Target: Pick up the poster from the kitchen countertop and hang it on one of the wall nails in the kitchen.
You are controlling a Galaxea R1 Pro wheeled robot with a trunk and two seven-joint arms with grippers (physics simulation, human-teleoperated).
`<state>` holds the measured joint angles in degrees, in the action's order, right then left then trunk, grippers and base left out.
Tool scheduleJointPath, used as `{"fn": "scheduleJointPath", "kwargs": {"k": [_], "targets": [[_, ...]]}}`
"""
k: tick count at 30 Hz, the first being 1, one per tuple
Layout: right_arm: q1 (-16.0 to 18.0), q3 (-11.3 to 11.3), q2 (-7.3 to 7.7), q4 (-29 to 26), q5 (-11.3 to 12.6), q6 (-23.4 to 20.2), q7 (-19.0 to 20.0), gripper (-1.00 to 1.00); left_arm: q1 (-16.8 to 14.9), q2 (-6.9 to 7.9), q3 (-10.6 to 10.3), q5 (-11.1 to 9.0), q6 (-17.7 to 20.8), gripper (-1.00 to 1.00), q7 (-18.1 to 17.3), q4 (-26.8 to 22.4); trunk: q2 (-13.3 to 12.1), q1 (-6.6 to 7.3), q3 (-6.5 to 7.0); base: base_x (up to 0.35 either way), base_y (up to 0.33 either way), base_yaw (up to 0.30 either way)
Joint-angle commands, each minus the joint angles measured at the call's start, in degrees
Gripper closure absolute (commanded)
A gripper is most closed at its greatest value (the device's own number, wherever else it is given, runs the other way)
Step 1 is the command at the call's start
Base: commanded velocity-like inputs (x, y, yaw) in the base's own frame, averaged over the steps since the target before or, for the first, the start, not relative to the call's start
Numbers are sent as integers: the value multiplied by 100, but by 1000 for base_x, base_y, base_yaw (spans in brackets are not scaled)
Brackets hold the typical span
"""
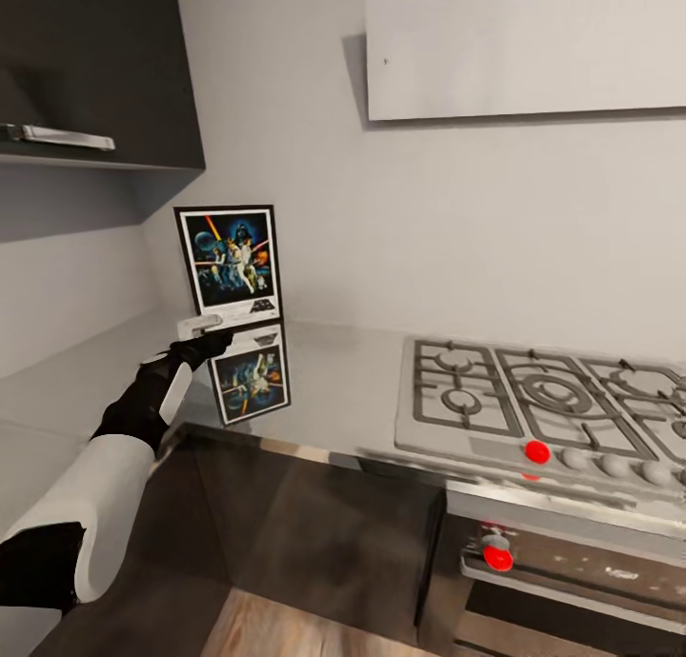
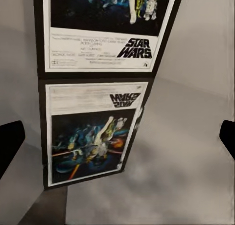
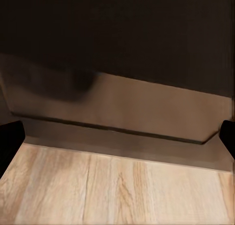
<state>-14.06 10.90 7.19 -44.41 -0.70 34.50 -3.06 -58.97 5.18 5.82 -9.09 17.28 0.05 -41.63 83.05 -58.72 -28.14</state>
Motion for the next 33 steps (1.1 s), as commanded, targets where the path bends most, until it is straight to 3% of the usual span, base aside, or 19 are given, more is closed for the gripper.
{"fn": "scheduleJointPath", "kwargs": {"k": [1, 14, 26, 33], "targets": [[0, -9, 2, -5, -9, 5, -28, -100, -1, 1, 7, -58, 37, -100, -1, -11, 3, -1, -5, 65, 24, -239], [0, -9, 2, -1, -9, 6, -28, -100, -1, 1, 7, -58, 35, -100, 1, -8, 3, -1, -5, 105, 94, -137], [0, -6, 2, 4, -9, 7, -36, -100, -1, 15, 15, -58, 30, -100, 10, -11, 3, -1, -5, 101, 21, 1], [0, -1, 2, 33, -9, 12, -43, -100, -1, 18, 15, -58, 30, -100, 12, -11, 3, -1, -5, 31, 1, 192]]}}
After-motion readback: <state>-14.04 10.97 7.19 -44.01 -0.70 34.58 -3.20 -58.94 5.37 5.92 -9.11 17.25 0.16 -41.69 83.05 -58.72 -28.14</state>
